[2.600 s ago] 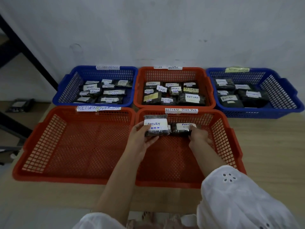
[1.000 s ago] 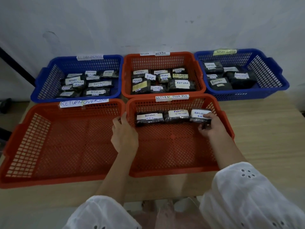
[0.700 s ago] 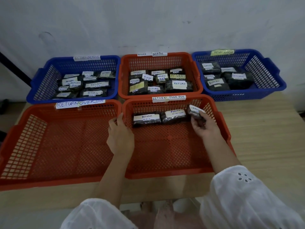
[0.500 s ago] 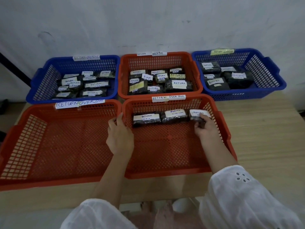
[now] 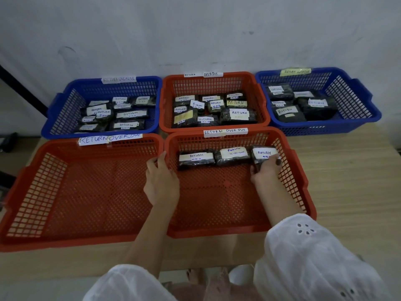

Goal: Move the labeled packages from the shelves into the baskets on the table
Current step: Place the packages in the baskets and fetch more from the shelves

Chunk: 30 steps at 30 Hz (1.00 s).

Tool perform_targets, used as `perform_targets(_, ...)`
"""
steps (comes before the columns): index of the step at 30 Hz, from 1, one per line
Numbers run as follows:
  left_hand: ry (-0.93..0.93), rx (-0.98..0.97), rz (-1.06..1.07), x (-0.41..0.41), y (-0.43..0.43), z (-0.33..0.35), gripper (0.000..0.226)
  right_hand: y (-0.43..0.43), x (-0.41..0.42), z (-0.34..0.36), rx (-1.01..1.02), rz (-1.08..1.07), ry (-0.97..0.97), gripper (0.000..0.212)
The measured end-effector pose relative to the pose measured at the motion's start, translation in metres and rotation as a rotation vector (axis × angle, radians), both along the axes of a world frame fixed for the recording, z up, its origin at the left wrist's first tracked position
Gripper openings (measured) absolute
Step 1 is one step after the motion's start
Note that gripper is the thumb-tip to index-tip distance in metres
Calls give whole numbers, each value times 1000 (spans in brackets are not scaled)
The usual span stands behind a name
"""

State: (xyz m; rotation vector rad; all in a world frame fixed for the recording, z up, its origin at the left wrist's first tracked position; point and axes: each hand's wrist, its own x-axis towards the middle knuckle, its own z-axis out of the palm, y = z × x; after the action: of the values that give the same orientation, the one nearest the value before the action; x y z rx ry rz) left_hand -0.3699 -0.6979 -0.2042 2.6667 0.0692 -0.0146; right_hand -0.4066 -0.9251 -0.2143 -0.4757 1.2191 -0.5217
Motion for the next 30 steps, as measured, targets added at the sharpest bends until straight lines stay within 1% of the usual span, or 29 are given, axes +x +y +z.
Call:
perform_targets(2,6,-1,0,0,-1,0,55,3,1,-1,-78,35,29,50)
perform_targets(5,5,-2,-3,0,-1,0,54,1,1,0,-100,90,-3,63)
perform_targets(7,1,-4,-4,-1,0,1,54,-1,-2,-3,-89,125,-38,60)
perform_targets(9,-3,-9,-5,-1,0,1,54,-2,-4,-7,-91,106,-54,56)
perform_targets(14,-5,-4,-8,-1,0,1,54,-1,-3,-14,-152,39,-44,60)
perform_targets(18,-7,1,-4,0,0,0,54,1,0,-15,-174,-3,-37,60)
perform_targets(22,-3,-2,-4,0,1,-1,54,2,1,-19,-199,-37,-10,60)
perform_targets(26,-8,-3,-13,0,1,-1,53,3,3,-21,-190,-58,25,64)
perform_targets(30,-15,-1,-18,0,1,-1,53,-2,6,-19,-140,-1,91,57)
